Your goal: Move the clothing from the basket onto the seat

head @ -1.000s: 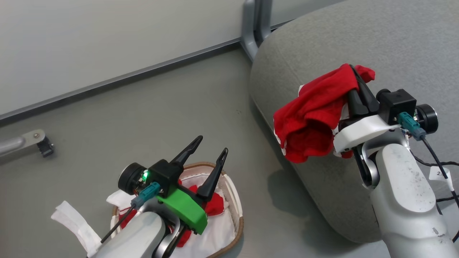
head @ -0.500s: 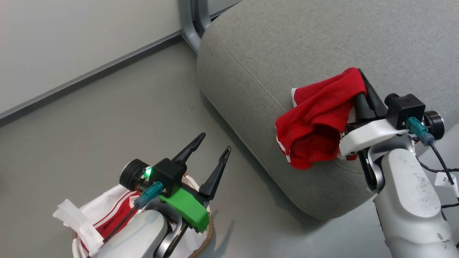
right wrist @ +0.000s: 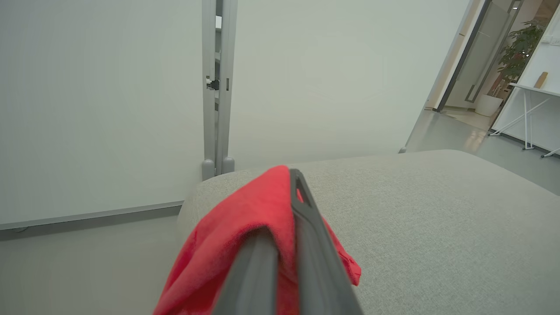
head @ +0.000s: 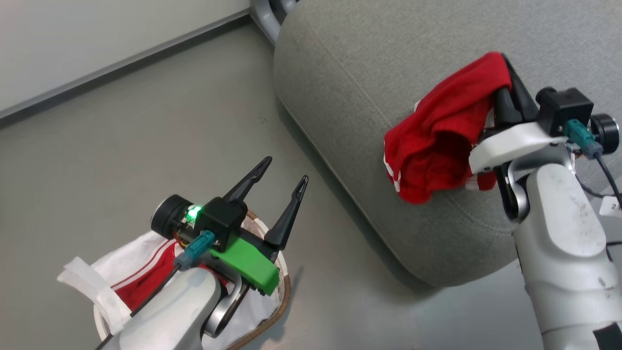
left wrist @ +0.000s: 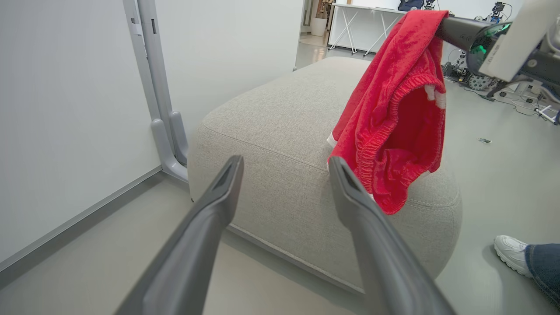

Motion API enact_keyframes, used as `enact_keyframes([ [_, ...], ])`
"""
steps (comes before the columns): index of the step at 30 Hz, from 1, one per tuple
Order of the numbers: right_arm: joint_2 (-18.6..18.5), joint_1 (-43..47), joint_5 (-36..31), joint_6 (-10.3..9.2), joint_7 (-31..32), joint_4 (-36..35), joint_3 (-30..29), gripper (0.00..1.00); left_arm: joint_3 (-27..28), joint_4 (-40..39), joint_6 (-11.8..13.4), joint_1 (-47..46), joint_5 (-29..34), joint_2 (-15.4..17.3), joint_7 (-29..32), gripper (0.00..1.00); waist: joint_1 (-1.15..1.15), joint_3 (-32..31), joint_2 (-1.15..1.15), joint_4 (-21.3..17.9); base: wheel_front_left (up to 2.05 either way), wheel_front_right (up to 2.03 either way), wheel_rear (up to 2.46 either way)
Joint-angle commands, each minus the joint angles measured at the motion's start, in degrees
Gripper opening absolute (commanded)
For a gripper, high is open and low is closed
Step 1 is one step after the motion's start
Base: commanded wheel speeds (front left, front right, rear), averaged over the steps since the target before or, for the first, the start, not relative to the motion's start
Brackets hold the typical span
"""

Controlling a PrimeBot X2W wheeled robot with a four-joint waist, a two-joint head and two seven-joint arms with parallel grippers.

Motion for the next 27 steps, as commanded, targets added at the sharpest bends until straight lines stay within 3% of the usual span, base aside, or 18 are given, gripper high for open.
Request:
enact_keyframes([
  [1,-0.42,-3.2,0.12,-0.07,-0.28,1.0,-0.19,0.0,0.49,-0.79,0.54,-1.37,0.44,0.94,0.35,1.0,0.0,3.44,0.0,2.41,0.0,0.0,0.0],
  [8,-6.08,-18.01,1.25,-0.07,2.19,3.84,-2.73,0.0,1.22,-5.09,1.35,-4.98,1.89,2.68,2.65,1.0,0.0,10.57,0.0,6.66,0.0,0.0,0.0],
  [14,-16.19,-30.28,1.08,-0.06,7.4,4.28,-7.95,0.0,-0.29,-8.36,0.65,-9.36,4.03,1.56,4.51,1.0,0.0,17.16,0.0,13.36,0.0,0.0,0.0],
  [17,-19.4,-36.0,4.67,-0.07,10.83,6.12,-13.32,0.0,-1.11,-10.32,0.78,-11.02,5.38,0.82,5.28,1.0,0.0,20.54,0.0,15.83,0.0,0.0,0.0],
  [22,-25.66,-40.44,3.52,-0.07,15.02,8.21,-17.31,0.0,-2.87,-13.52,0.4,-13.36,6.99,-0.17,6.86,1.0,0.0,25.62,0.0,18.97,0.0,0.0,0.0],
  [27,-28.92,-40.7,0.58,-0.07,14.85,12.29,-21.44,0.0,-4.06,-14.8,0.18,-14.98,8.25,-1.49,7.39,1.0,0.0,29.24,0.0,20.9,0.0,0.0,0.0],
])
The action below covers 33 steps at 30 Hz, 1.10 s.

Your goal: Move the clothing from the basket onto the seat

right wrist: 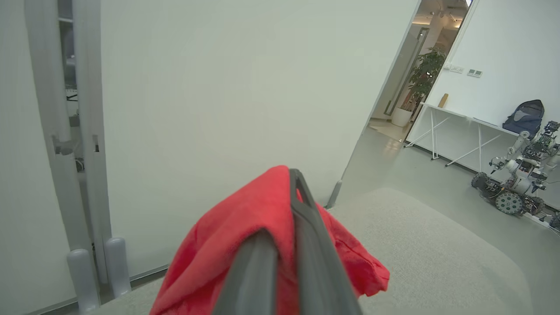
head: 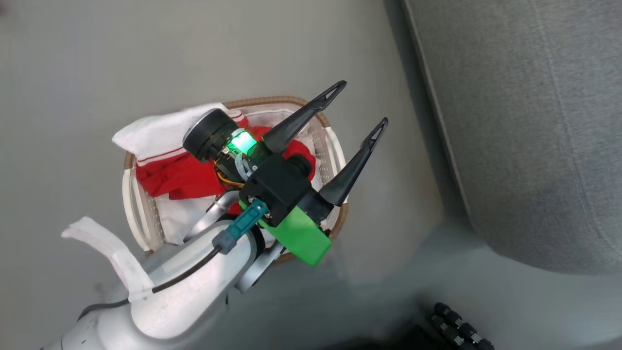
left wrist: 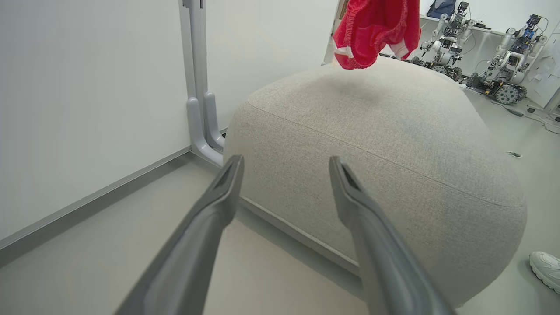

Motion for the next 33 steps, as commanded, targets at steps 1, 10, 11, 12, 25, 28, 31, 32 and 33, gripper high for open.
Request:
enact_keyframes([
  [1,-0.07,0.47,-0.92,-0.08,-0.43,1.56,-0.62,0.0,-0.14,-0.34,-0.04,-1.23,0.55,-0.41,0.23,1.0,-0.01,6.86,-0.01,5.56,0.0,0.0,0.0],
  [10,2.34,5.48,-6.36,-0.08,-4.56,9.55,-2.32,0.0,-0.24,0.3,0.68,-1.85,1.41,0.53,0.17,1.0,-0.01,9.44,-0.01,4.99,0.0,0.0,0.0],
  [11,2.75,5.98,-6.67,-0.08,-5.05,10.56,-2.15,0.0,-0.26,0.41,0.68,-1.78,1.45,0.61,0.11,1.0,-0.01,9.46,-0.01,4.9,0.0,0.0,0.0],
  [12,3.11,6.16,-6.81,-0.08,-5.29,11.32,-2.2,0.0,-0.29,0.48,0.75,-1.71,1.47,0.74,0.08,1.0,-0.01,9.45,-0.01,4.81,0.0,0.0,0.0],
  [25,4.97,6.39,-6.51,-0.08,-9.13,21.54,-0.49,1.0,-0.33,2.09,1.11,-1.55,0.46,1.19,-0.29,1.0,-0.01,5.98,-0.01,2.78,0.0,0.0,0.0],
  [28,5.5,7.01,-5.76,-0.08,-9.76,23.64,1.69,1.0,0.06,2.91,1.26,-0.73,-0.01,1.58,-0.97,1.0,-0.01,3.89,-0.01,1.84,0.0,0.0,0.0],
  [31,6.1,8.18,-5.1,-0.08,-10.61,25.14,4.42,1.0,0.52,3.61,1.46,0.26,-0.77,1.7,-2.01,1.0,-0.01,1.26,-0.01,0.83,0.0,0.0,0.0],
  [32,6.39,8.49,-4.64,-0.08,-11.01,25.44,5.26,1.0,0.7,3.83,1.49,0.48,-1.16,1.66,-2.22,1.0,-0.01,0.5,-0.01,0.63,0.0,0.0,0.0],
  [33,6.92,9.23,-4.23,-0.08,-11.55,25.79,6.28,1.0,1.04,4.24,1.64,0.91,-1.57,1.7,-2.74,1.0,-0.01,-0.71,-0.01,0.38,0.0,0.0,0.0],
])
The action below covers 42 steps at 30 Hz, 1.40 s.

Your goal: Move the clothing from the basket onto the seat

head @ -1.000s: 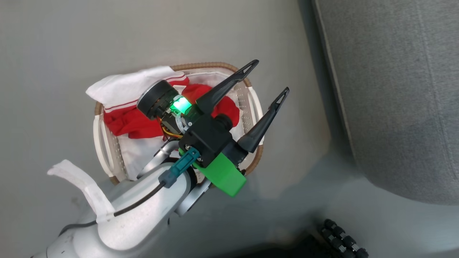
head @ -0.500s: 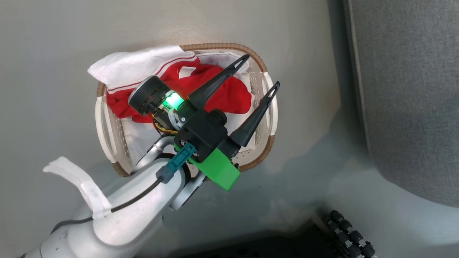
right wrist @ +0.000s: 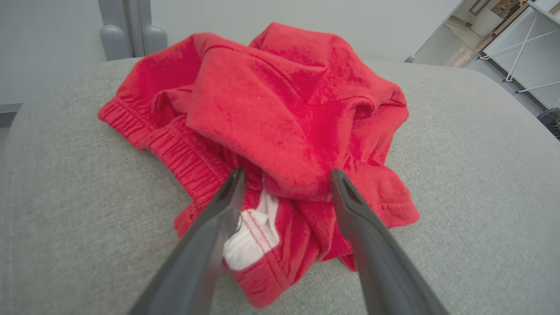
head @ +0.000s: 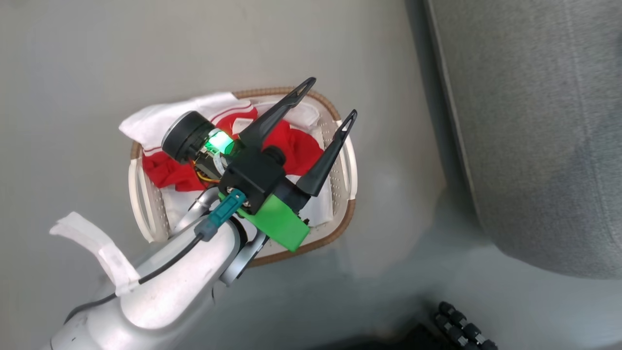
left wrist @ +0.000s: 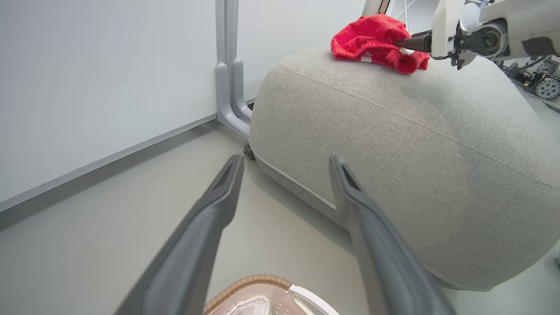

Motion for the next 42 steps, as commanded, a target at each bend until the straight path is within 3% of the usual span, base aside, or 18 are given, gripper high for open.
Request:
enact_keyframes([
  [1,0.37,1.78,0.59,-0.08,-0.63,0.57,1.03,1.0,0.5,0.39,0.41,1.17,-0.75,0.37,-0.7,1.0,0.0,-4.12,0.0,-1.61,0.0,0.0,0.0],
  [8,0.69,5.74,3.13,-0.08,-1.87,1.12,6.81,1.0,1.98,4.33,0.67,4.57,-3.63,-0.22,-3.45,1.0,0.0,-12.38,0.0,-0.95,0.0,0.0,0.0],
  [16,0.5,7.52,5.63,-0.08,-1.5,0.41,10.93,1.0,4.75,9.77,0.06,9.05,-7.03,-2.24,-5.56,1.0,0.0,-22.13,0.0,2.61,0.0,0.0,0.0],
  [24,4.54,11.71,8.69,-0.08,-3.17,-2.82,14.02,1.0,12.52,11.73,1.16,15.74,-7.94,-1.26,-5.93,1.0,0.0,-30.21,0.0,5.7,0.0,0.0,0.0],
  [34,11.8,25.14,8.64,-0.08,-4.16,-16.12,15.29,1.0,24.16,10.65,1.26,26.45,-6.27,-2.81,-5.95,1.0,0.0,-35.32,0.0,9.85,0.0,0.0,0.0],
  [42,19.18,43.18,5.07,-0.08,-4.2,-35.22,12.14,1.0,31.82,11.16,0.71,35.53,-3.5,-7.12,-5.96,1.0,0.0,-38.22,0.0,13.06,0.0,0.0,0.0],
])
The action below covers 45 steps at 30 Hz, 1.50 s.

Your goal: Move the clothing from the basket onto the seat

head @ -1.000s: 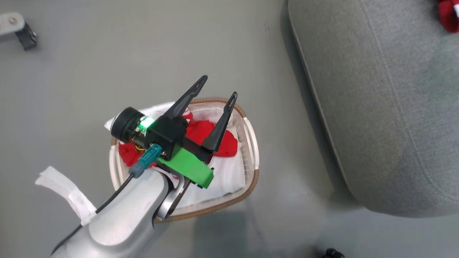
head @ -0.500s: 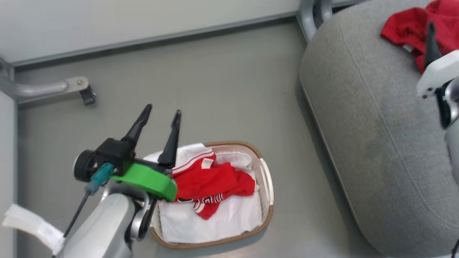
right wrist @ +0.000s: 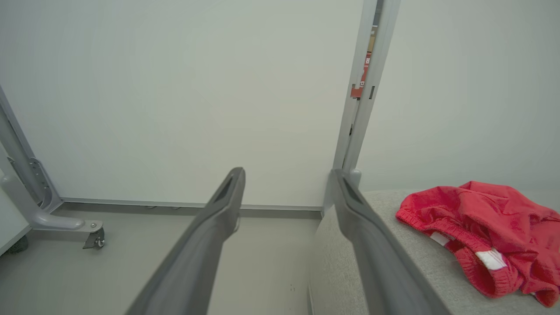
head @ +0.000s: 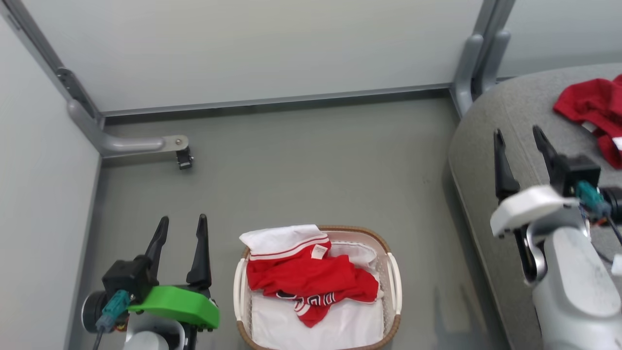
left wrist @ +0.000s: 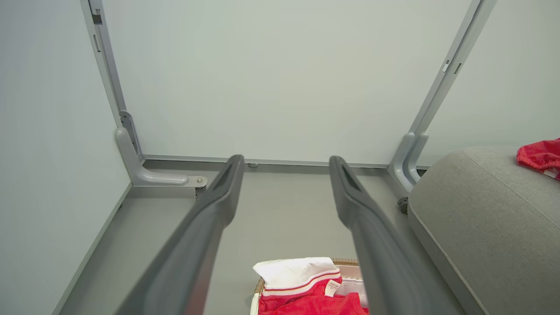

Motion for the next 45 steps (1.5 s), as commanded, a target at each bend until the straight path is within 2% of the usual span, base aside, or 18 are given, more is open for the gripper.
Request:
enact_keyframes([
  [1,0.49,3.22,-0.02,-0.08,-0.26,-2.66,-1.22,1.0,1.07,-0.14,-0.28,1.56,0.5,-0.77,-0.2,1.0,0.01,-2.01,0.0,2.32,0.0,0.0,0.0],
  [5,2.23,10.59,-0.66,-0.08,-0.26,-9.24,-2.24,1.0,3.38,-0.37,-1.12,4.47,1.75,-2.3,-0.2,1.0,0.01,-2.84,0.0,3.22,0.0,0.0,0.0],
  [9,2.58,17.06,1.36,-0.08,-0.27,-14.11,-0.29,1.0,4.9,-0.15,-2.05,6.88,3.03,-3.22,-0.2,1.0,0.01,-3.86,0.0,3.8,0.0,0.0,0.0],
  [19,2.63,26.14,7.65,-0.08,-0.27,-18.1,4.95,1.0,8.04,0.26,-3.88,11.04,4.93,-5.83,-0.2,1.0,0.01,-5.35,0.0,3.88,0.0,0.0,0.0],
  [34,2.62,26.7,8.67,-0.08,-0.27,-17.76,7.93,1.0,9.93,1.53,-6.35,10.24,7.31,-7.58,-0.21,1.0,0.01,-5.39,0.0,2.88,0.0,0.0,0.0],
  [45,2.62,26.6,8.96,-0.08,-0.28,-17.62,8.63,1.0,10.58,2.28,-7.25,9.66,8.55,-8.35,-0.21,1.0,0.01,-5.06,0.0,2.82,0.0,0.0,0.0],
])
